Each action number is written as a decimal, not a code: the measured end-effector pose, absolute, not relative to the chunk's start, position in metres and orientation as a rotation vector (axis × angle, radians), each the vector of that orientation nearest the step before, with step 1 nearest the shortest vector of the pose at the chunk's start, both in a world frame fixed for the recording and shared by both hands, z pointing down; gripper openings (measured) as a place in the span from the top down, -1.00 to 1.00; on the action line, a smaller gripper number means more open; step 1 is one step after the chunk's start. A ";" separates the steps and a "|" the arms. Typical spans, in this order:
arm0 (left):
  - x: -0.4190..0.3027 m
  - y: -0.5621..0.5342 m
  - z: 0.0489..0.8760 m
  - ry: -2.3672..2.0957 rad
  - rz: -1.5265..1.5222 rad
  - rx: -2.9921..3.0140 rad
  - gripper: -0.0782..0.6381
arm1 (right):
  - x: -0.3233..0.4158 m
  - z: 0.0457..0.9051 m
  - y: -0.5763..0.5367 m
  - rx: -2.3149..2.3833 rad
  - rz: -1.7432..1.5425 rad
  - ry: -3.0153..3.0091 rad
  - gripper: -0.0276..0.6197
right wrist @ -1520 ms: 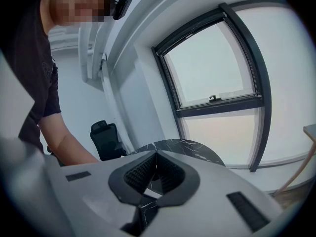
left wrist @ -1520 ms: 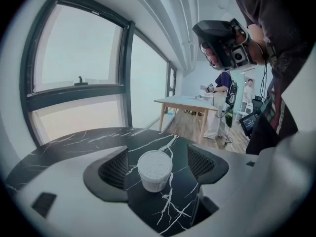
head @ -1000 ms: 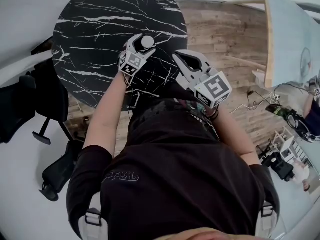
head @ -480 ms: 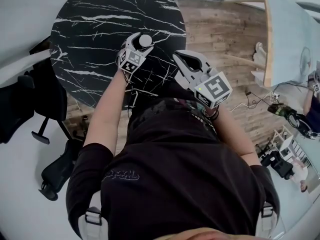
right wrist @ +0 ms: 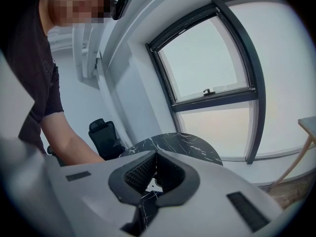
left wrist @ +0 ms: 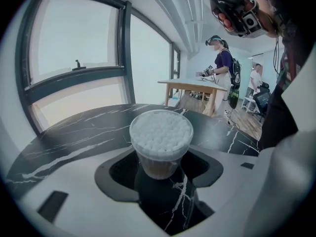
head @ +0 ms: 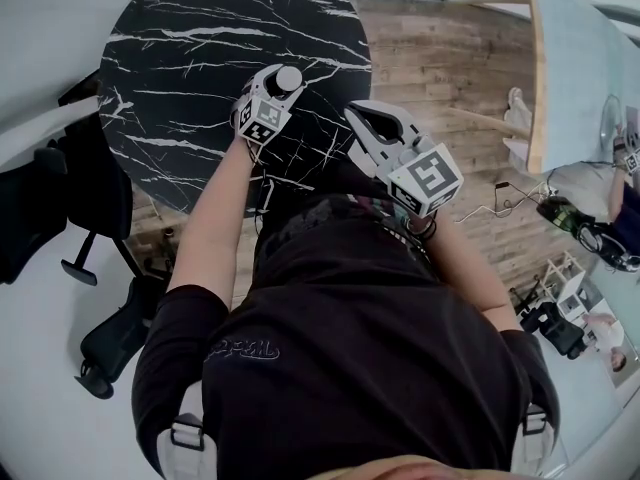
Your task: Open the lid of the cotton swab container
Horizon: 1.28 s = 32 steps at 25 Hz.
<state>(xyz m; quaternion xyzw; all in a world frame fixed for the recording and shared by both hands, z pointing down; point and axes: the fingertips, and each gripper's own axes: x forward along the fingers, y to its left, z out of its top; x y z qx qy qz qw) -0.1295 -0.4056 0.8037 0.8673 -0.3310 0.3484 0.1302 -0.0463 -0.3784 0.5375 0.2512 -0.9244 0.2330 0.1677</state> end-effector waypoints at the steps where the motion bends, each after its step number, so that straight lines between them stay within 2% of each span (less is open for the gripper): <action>1: -0.130 -0.405 0.804 -0.964 1.012 2.518 0.02 | -0.046 0.538 -0.378 0.714 0.663 -2.629 0.85; 15: -0.139 -0.385 0.773 -0.963 0.992 2.515 0.03 | -0.061 0.520 -0.365 0.694 0.612 -2.671 0.85; 32: -0.169 -0.298 0.687 -0.996 0.924 2.460 0.04 | -0.100 0.500 -0.297 0.688 0.532 -2.731 0.85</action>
